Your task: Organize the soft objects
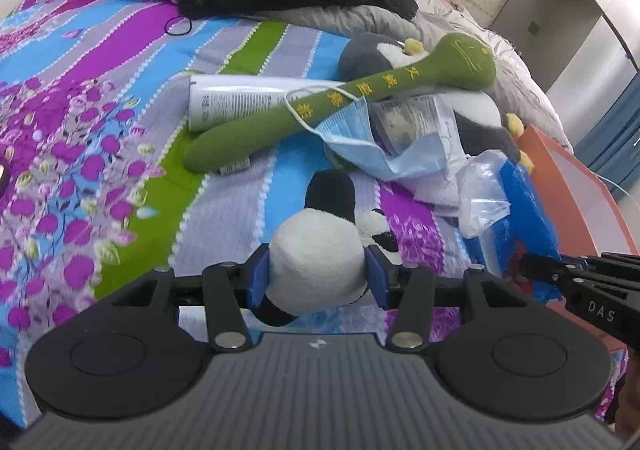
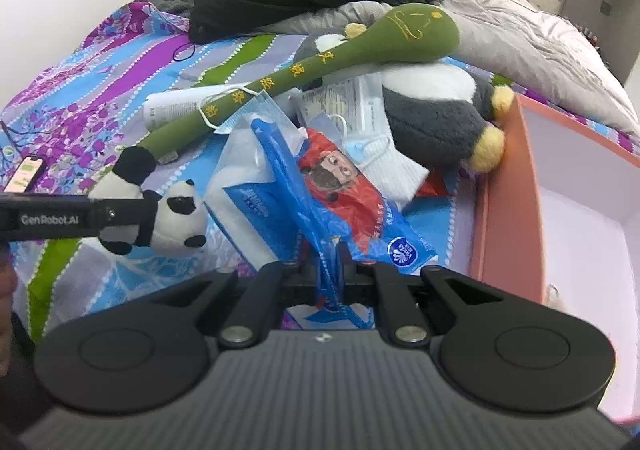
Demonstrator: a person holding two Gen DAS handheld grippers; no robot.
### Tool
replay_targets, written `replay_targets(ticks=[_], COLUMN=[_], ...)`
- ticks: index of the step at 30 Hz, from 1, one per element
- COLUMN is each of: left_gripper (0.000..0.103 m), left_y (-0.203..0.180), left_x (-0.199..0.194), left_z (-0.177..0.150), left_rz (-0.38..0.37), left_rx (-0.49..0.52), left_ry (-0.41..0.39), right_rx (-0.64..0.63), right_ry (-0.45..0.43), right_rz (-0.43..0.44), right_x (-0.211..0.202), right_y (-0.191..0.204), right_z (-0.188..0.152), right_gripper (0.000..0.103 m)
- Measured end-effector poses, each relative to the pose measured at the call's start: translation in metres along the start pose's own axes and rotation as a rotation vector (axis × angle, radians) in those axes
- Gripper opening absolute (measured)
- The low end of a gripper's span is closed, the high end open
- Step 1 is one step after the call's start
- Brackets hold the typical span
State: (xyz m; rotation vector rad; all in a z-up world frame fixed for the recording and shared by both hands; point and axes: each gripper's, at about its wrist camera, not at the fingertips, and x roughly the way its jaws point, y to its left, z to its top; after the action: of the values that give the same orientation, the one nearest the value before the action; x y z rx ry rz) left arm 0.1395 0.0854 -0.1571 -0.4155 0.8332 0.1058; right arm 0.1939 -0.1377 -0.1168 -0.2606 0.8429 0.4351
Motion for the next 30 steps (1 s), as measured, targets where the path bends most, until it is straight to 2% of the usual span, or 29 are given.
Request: replay_targets(ticks=[3, 8, 12, 20, 21, 24, 25, 27, 30], left_gripper=[0.056, 0.056, 0.056, 0.056, 0.056, 0.056, 0.056, 0.056, 0.056], left_y=[-0.003, -0.008, -0.011, -0.018, -0.018, -0.021, -0.021, -0.021, -0.022], left_x=[-0.004, -0.005, -0.008, -0.01, -0.01, -0.01, -0.009, -0.01, -0.009], left_z=[-0.009, -0.024, -0.034, -0.043, -0.043, -0.043, -0.044, -0.044, -0.045], left_rz=[0.004, 0.023, 0.02, 0.038, 0.041, 0.049, 0.05, 0.053, 0.056], left_rx=[-0.003, 0.002, 0.002, 0.021, 0.023, 0.034, 0.034, 0.037, 0.041], left_ry=[0.018, 0.056, 0.075, 0.071, 0.069, 0.068, 0.067, 0.066, 0.068], right_rx=[0.04, 0.209, 0.305, 0.359, 0.352, 0.323, 0.312, 0.275, 0.205], right_ry=[0.026, 0.088, 0.105, 0.113, 0.112, 0.102, 0.093, 0.074, 0.058], right_rz=[-0.008, 0.004, 0.015, 0.098, 0.109, 0.141, 0.152, 0.169, 0.17], right_x=[-0.008, -0.015, -0.02, -0.02, -0.02, -0.021, -0.021, -0.022, -0.019], right_y=[0.0, -0.006, -0.002, 0.006, 0.006, 0.006, 0.006, 0.007, 0.011], right_z=[-0.009, -0.033, -0.05, -0.064, -0.065, -0.066, -0.066, -0.064, -0.061], right_gripper=[0.011, 0.011, 0.011, 0.015, 0.019, 0.044, 0.05, 0.054, 0.054])
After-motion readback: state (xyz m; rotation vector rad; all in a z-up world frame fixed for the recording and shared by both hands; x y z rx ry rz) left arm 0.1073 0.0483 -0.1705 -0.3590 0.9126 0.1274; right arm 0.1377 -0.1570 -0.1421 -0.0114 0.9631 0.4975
